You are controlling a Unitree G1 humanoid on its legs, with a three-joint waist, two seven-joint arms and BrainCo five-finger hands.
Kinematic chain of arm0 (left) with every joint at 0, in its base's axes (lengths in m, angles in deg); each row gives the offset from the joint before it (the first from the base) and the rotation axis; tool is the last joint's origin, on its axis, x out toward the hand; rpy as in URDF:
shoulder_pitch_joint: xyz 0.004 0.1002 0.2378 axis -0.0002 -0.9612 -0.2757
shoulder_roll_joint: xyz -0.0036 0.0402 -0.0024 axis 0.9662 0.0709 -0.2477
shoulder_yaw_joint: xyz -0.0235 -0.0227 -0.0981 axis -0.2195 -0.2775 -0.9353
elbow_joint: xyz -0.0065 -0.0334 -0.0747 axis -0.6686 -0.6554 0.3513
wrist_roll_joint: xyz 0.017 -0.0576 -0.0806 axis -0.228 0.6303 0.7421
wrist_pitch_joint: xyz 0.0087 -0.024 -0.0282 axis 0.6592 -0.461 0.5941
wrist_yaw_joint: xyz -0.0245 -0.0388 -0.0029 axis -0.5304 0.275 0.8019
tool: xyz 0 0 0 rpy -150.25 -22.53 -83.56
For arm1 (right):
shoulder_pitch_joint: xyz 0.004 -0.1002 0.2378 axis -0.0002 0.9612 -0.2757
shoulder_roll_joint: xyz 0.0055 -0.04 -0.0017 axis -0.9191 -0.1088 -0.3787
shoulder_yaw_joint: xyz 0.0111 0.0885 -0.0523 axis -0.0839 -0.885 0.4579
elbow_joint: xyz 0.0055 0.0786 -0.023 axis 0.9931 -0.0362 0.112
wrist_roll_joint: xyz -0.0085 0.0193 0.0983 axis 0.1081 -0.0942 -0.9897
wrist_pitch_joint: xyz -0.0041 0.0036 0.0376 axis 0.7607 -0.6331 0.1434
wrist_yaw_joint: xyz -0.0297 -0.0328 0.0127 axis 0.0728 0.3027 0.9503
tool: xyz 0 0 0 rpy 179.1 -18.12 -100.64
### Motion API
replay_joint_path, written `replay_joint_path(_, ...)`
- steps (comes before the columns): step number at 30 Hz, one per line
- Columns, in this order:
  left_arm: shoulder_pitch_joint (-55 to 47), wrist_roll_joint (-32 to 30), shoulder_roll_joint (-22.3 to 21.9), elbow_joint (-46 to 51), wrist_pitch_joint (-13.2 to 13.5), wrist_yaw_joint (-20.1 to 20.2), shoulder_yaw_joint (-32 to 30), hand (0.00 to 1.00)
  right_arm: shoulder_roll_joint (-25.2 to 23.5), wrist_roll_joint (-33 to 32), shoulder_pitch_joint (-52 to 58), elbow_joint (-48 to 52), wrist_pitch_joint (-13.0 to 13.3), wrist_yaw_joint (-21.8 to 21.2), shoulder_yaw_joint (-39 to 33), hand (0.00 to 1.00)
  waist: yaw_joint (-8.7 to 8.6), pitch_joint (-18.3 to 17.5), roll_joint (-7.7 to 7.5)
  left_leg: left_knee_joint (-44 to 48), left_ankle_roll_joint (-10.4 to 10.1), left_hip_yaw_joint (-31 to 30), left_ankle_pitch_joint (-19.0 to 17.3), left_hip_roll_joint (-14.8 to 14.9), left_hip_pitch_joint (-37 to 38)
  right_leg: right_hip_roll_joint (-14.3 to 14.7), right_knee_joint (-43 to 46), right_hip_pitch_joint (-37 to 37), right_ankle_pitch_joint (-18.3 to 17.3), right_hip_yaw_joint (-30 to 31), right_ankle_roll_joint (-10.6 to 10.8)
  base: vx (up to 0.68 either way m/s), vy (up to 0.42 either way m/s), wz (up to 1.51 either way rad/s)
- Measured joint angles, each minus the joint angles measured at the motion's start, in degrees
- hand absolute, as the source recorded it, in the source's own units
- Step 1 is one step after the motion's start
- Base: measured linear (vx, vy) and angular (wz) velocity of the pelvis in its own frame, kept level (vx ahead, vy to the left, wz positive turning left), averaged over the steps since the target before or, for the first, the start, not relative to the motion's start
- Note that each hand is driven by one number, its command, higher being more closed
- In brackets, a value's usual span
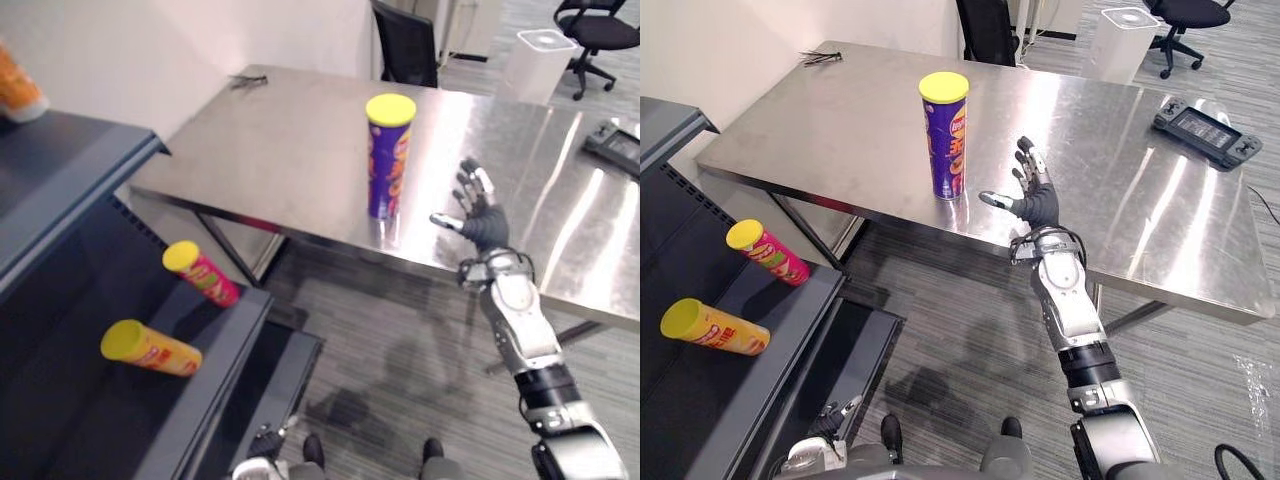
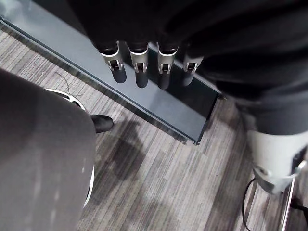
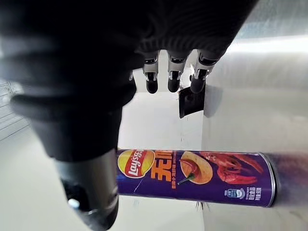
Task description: Put the gum and the chips on the shelf.
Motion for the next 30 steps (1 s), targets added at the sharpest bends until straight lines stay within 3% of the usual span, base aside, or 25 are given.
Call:
replay_joint_path(8, -0.08, 0.53, -0.05, 1.02, -0.44, -0.31, -0.01, 0.00, -0.05, -0.33, -9.23, -5.91, -1.15, 0.25, 3.93, 0.00, 0.91, 0.19, -0.20, -2.41, -0.08, -1.77, 1.67, 0.04, 0.03, 0.16, -0.86, 0.69, -0.17, -2.16, -0.01, 0.01, -0.007, 0.14)
replay_joint_path(30, -0.42, 2.67, 0.10, 2.42, -1.03, -0.33, 1.00, 0.00, -0.83, -1.84, -17.86, -23.00, -4.05, 4.79, 1.03, 0.00, 2.37, 0.26, -0.21, -2.45, -0.11, -3.21, 1.65, -0.05, -0.71, 0.53, -6.19, 3.59, 1.69, -4.33, 0.13, 0.01, -0.002, 0.03)
